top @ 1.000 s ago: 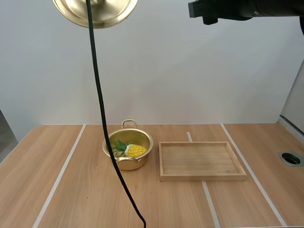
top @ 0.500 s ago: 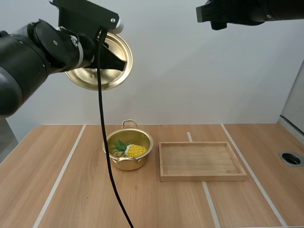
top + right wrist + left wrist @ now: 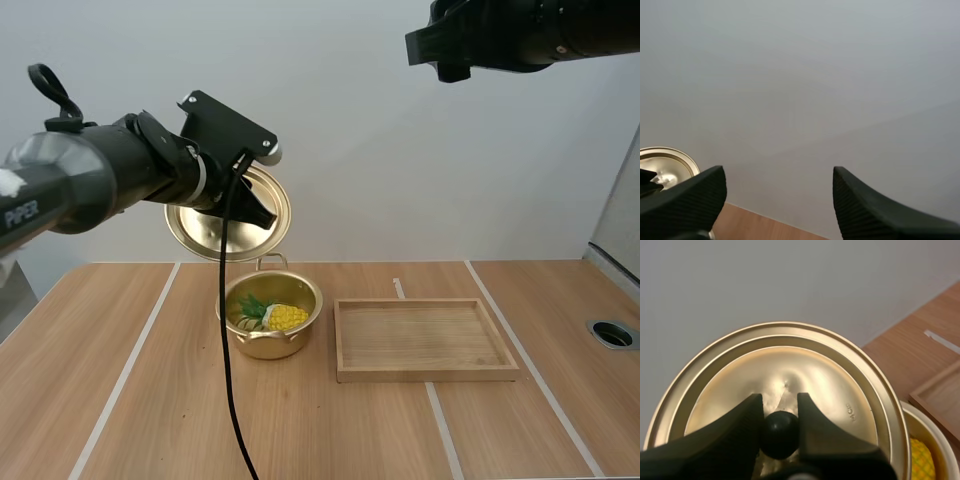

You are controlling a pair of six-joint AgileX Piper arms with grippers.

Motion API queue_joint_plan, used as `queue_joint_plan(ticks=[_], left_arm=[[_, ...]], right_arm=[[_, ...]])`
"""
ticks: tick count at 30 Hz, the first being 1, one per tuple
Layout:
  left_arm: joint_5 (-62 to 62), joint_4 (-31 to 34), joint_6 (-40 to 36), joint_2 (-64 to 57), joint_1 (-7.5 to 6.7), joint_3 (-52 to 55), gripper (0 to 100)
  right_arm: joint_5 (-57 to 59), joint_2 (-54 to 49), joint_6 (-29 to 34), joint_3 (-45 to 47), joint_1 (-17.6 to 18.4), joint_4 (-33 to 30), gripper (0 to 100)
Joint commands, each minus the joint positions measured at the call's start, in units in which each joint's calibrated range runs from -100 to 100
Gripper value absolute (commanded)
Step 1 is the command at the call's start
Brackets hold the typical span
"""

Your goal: Open the pot, put the pineapple inside, and close it

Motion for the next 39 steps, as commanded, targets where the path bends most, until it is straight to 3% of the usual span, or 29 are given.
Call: queue_joint_plan(ticks=[1,12,23,39], left_arm=[[4.9,-4.9,5.0,3.2,-0.09,0.0,0],[13.9,-8.1,7.8,14.3,-0.09,-0.2,0],[12.5,-12.8,10.4,20.0,-0.09,-0.3,0],[11.4,-13.1,9.8,22.9,-0.09,-0.3,1]], right_arm=[[0.6,-2.1,0.1,-0.2,-0.3,-1.8,100],[2.0,-4.2,0.1,-0.2,-0.3,-5.9,100],[2.0,-4.2,0.1,-0.2,-0.3,-7.0,100],[2.5,-4.2,0.1,-0.2,-0.3,-7.4,100]])
